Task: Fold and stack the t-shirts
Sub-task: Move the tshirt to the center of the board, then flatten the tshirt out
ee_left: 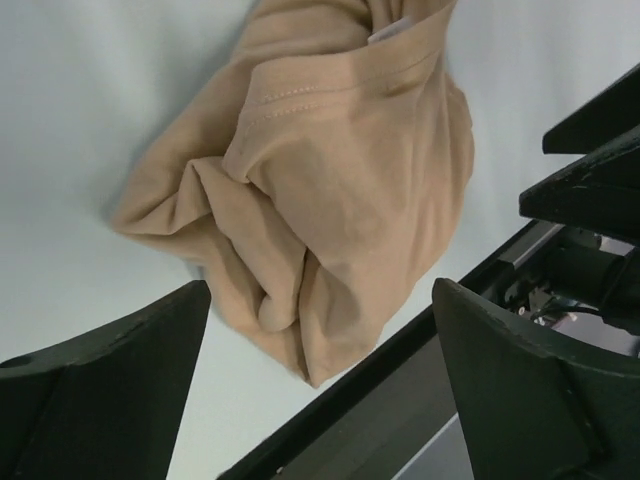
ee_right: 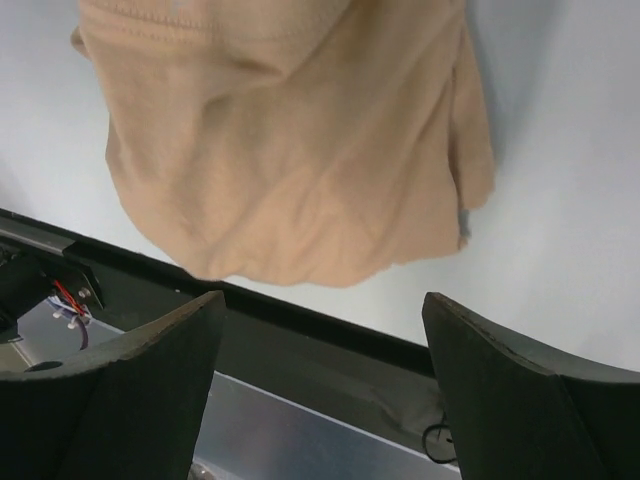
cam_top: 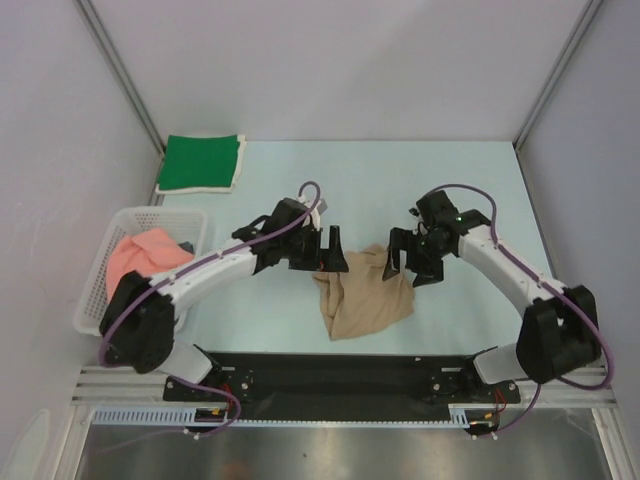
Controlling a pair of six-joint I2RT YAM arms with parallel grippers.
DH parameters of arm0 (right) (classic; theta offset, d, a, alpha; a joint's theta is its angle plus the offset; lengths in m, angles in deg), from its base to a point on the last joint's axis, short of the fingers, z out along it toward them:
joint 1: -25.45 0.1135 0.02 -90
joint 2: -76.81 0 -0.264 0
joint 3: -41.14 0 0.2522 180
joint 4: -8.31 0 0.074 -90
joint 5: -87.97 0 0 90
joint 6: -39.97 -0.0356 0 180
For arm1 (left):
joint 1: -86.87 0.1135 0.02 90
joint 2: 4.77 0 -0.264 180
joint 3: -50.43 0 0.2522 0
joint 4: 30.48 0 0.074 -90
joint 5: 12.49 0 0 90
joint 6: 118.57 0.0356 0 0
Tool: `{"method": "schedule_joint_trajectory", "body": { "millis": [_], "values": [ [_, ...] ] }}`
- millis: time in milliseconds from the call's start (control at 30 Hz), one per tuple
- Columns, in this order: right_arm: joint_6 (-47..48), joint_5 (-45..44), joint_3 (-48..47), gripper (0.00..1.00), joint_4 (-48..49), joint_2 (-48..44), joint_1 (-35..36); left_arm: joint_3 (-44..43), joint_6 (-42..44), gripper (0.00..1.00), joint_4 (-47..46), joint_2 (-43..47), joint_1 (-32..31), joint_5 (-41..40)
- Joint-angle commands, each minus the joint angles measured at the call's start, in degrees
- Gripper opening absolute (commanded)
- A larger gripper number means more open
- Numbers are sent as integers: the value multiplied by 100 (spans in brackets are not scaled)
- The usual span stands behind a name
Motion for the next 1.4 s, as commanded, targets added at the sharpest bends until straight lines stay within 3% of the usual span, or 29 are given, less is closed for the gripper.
{"method": "schedule_joint_trajectory", "body": {
  "millis": [0, 200, 300, 500, 533, 600, 633, 700, 767, 867, 900, 933, 967, 1033, 1233, 1367],
  "values": [
    [-160, 129, -382, 87, 685, 634, 85, -290, 11, 100, -630, -618, 164, 915],
    [-240, 111, -909, 87, 1037, 1556, -345, -783, 19, 98, -957, -1602, 332, 1593],
    [-275, 129, -1287, 86, 1055, 1873, -460, -1038, -15, 89, -947, -1928, 376, 1759],
    [-468, 199, -1437, 75, 1221, 2419, -478, -1188, -191, 64, -1211, -2395, 394, 2041],
    [-521, 138, -1428, 75, 1265, 2445, -478, -1188, -209, 56, -1228, -2473, 385, 2111],
    [-539, 112, -1411, 72, 1300, 2524, -469, -1170, -270, 53, -1290, -2535, 385, 2111],
    [-513, 85, -1437, 70, 1301, 2603, -478, -1179, -279, 45, -1299, -2588, 385, 2120],
    [-477, 68, -1446, 70, 1327, 2682, -487, -1170, -305, 37, -1325, -2632, 376, 2085],
    [-425, 68, -1481, 65, 1432, 2779, -487, -1231, -279, 29, -1256, -2676, 385, 1946],
    [-381, 6, -1752, 35, 1371, 3007, -487, -1451, -148, 5, -1071, -2720, 394, 1804],
    [-354, -3, -1866, 34, 1310, 3078, -461, -1530, -34, 0, -853, -2694, 394, 1612],
    [-337, -72, -2129, 31, 1223, 3087, -408, -1704, 37, 0, -746, -2650, 402, 1523],
    [-319, -143, -2253, 16, 1169, 3087, -355, -1802, 116, 0, -580, -2589, 437, 1392],
    [-336, -266, -2578, 0, 1020, 3026, -250, -1978, 362, 0, -202, -2168, 473, 988],
    [-696, -108, -4683, 0, 879, 2596, 452, -3232, 1661, 0, 958, -194, 526, -1004],
    [-784, -108, -5636, 0, 1168, 2157, 866, -3901, 2111, 0, 1188, 993, 525, -1737]
  ]
}}
